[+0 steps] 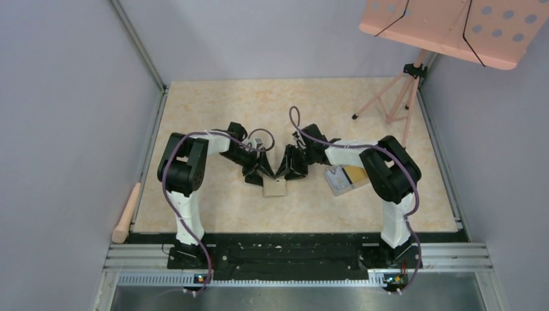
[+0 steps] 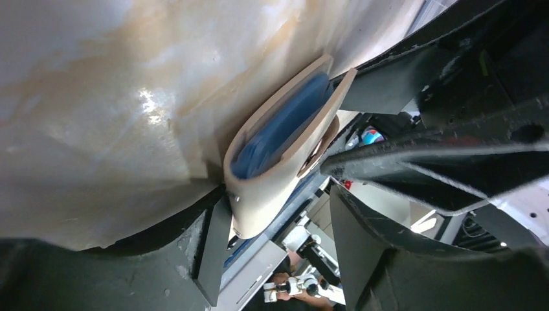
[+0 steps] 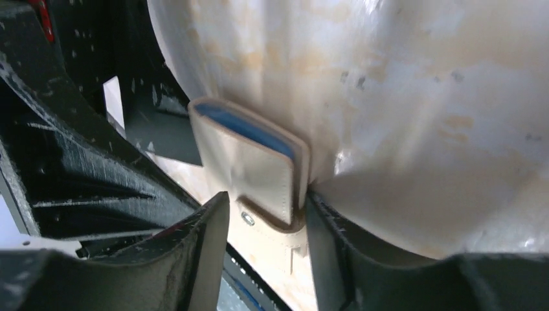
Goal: Put the credit cards into the card holder
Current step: Pick up the card holder from the center of the board.
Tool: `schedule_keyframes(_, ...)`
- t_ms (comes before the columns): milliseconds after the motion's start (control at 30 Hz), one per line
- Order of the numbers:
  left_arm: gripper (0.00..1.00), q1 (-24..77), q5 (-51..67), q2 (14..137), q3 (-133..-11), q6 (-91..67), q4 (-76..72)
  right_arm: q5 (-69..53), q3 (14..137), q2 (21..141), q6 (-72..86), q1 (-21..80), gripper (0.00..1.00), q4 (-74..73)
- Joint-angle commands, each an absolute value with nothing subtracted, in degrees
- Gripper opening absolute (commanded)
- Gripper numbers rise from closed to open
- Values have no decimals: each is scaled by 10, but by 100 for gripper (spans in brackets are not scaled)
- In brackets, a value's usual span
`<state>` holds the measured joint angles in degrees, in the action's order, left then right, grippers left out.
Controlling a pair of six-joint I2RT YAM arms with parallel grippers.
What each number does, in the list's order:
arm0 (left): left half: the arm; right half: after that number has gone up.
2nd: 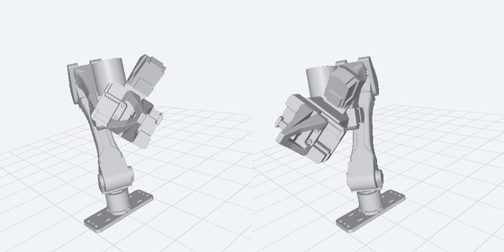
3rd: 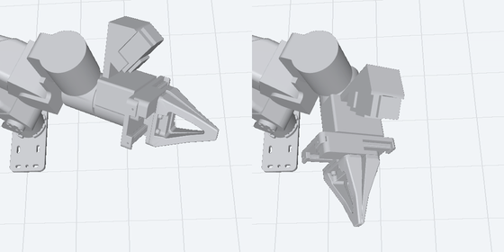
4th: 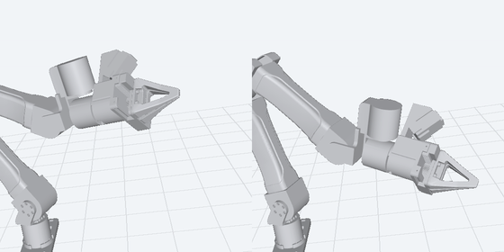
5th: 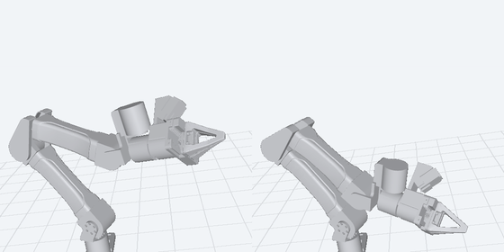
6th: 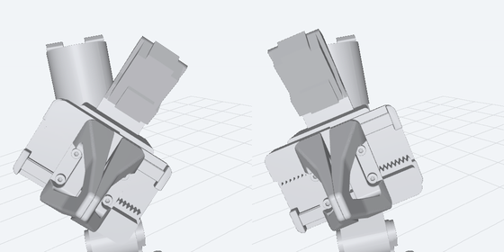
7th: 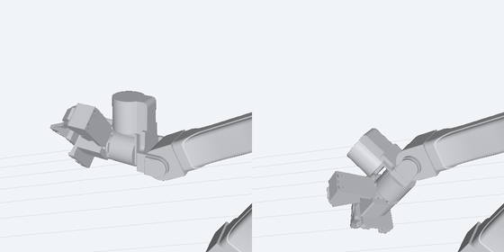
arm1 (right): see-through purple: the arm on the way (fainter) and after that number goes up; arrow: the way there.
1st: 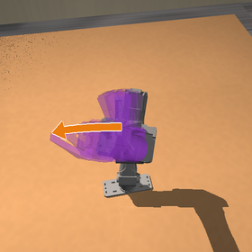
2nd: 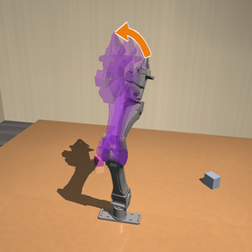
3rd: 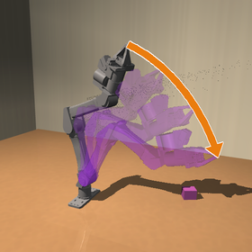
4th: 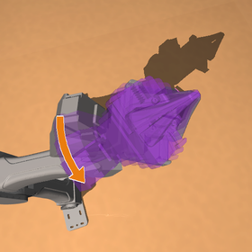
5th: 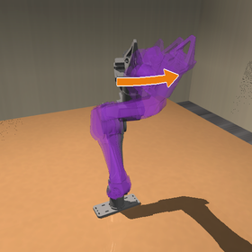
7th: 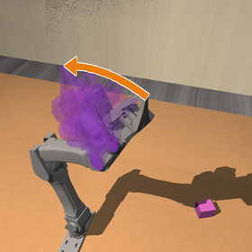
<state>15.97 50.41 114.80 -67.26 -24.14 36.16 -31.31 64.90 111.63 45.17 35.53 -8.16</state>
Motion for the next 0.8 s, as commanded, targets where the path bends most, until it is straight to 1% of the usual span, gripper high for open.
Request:
schedule_keyframes(0, 60, 158, 519, 1162, -669, -256, 280, -346, 639, 1141, 480, 349, 40, -4)
schedule_keyframes(33, 59, 156, 522, 1159, -673, -255, 281, -349, 642, 1141, 479, 348, 33, 9)
schedule_keyframes(133, 58, 152, 525, 1151, -687, -245, 295, -356, 656, 1141, 474, 344, 5, 9)
schedule_keyframes(167, 58, 149, 524, 1147, -691, -241, 301, -358, 660, 1138, 474, 343, 0, 9)
schedule_keyframes(333, 56, 127, 512, 1107, -699, -227, 321, -355, 685, 1107, 470, 330, 0, -11)
schedule_keyframes(433, 51, 106, 526, 1078, -699, -231, 317, -351, 701, 1086, 471, 317, 0, -22)
schedule_keyframes(533, 44, 88, 565, 1061, -703, -243, 298, -358, 721, 1073, 477, 305, 0, -24)
schedule_keyframes(633, 31, 84, 603, 1058, -718, -250, 291, -367, 754, 1074, 478, 297, 0, -33)
schedule_keyframes(700, 18, 84, 617, 1057, -730, -250, 292, -373, 778, 1078, 478, 295, 0, -40)
schedule_keyframes(767, 9, 84, 617, 1056, -745, -245, 300, -376, 800, 1084, 477, 294, 0, -48)
